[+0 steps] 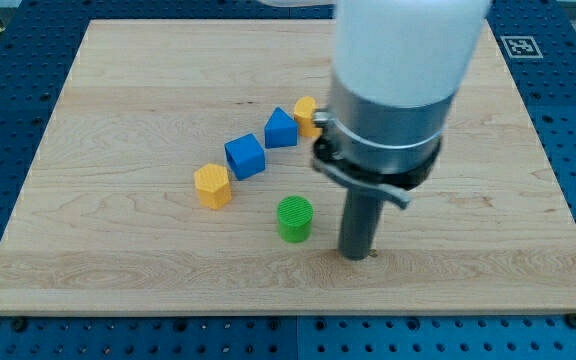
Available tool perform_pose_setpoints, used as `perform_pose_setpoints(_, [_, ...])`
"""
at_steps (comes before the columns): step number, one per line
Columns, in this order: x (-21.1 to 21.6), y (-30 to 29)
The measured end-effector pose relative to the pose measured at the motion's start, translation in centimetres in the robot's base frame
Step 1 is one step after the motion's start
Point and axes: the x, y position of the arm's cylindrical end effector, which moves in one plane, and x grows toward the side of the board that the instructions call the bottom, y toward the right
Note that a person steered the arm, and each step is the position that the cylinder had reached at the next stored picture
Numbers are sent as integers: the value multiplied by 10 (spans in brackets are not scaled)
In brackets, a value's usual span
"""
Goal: Push the green star towards the green circle
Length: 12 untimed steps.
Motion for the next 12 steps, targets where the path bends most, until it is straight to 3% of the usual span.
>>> perform_pose_setpoints(2, [-86,34])
perform_pose_setpoints(5, [-216,10])
perform_pose_setpoints(8, [-286,-4])
perform_pose_setpoints(10, [-278,12])
perform_pose_setpoints(12, [-271,65])
